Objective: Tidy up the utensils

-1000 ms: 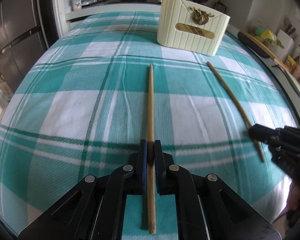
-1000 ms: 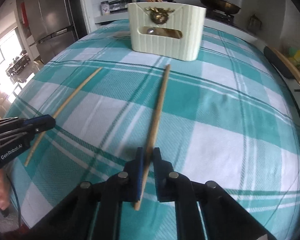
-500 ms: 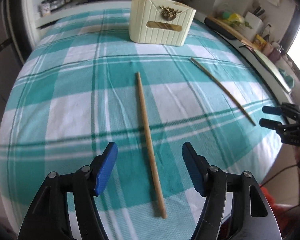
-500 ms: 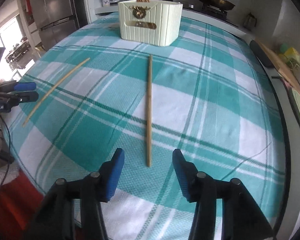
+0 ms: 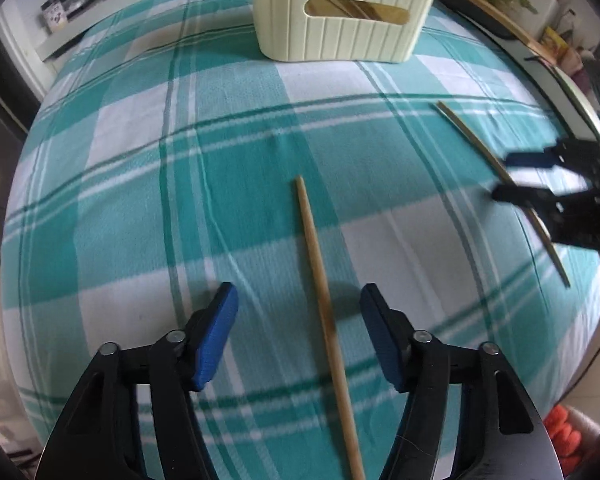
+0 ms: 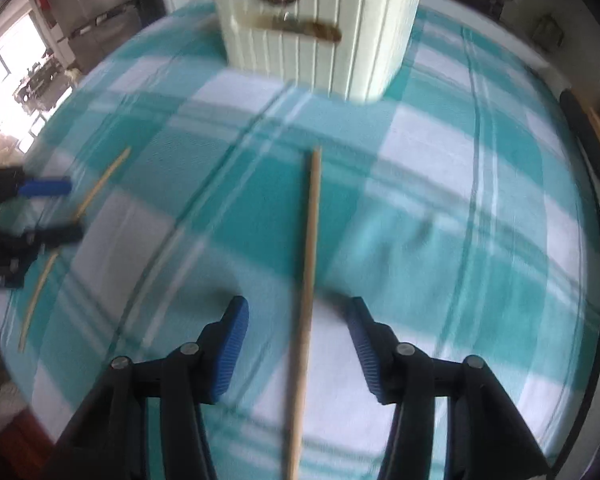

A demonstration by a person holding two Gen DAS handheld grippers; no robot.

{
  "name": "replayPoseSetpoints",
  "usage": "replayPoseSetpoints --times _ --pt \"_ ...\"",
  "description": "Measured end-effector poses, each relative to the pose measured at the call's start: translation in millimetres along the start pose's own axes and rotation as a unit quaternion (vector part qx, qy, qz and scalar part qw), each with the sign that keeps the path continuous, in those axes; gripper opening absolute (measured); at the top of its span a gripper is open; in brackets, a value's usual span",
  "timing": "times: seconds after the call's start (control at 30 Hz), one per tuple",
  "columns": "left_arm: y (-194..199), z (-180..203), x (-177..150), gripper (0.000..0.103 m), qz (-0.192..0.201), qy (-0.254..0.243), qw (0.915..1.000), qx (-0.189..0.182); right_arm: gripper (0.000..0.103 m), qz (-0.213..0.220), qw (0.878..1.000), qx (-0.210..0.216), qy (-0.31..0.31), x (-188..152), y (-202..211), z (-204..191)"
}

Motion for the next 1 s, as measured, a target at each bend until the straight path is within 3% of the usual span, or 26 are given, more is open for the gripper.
replayPoseSetpoints --times 0.03,0.07,0.1,0.17,0.3,0.43,0.67,0.83,1.0 --pt "-1 1 4 0.051 0.004 0.001 1.0 0.008 0.054 0.005 1.0 -0.001 -0.001 9 -4 0" --pt "-1 1 6 0.031 0.008 0.002 0.9999 0.012 0.046 0.015 1.0 -0.007 -0.004 19 -9 1" --pt "-1 1 8 0.012 0.012 0.002 0.9998 0.014 0.025 0.023 1.0 -0.009 -0.008 25 -11 2" --pt "-1 1 11 0.005 0.019 0.011 0.9998 0.002 0.007 0.033 0.999 -0.015 -0.018 36 -14 3" --pt "12 -7 8 0.005 0.053 0.035 0.9979 -0.014 0.006 0.049 0.998 0.0 -0.027 40 -1 2" --pt "52 -18 9 0.005 0.115 0.058 0.9912 -0.032 0.006 0.117 0.992 0.029 -0.029 36 61 -4" --pt "147 -37 8 0.005 0.231 0.075 0.9677 -0.07 0.006 0.194 0.98 0.036 0.019 17 162 -21" --pt "181 -41 18 0.004 0.274 0.09 0.9538 -0.083 0.006 0.245 0.969 0.023 0.033 12 193 -25" --pt "211 -56 44 0.004 0.307 0.102 0.9427 -0.08 0.006 0.296 0.954 0.018 0.032 31 220 -26"
Point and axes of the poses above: each gripper's, at about its wrist camera, not at the fingertips, and y roughly against the way its jaws point, z to its right, x to its top, the point moved 3 cm from there along -y, roughly the way its jaws point, and after that the axes turned 10 degrees about x, right-handed, at the moved point
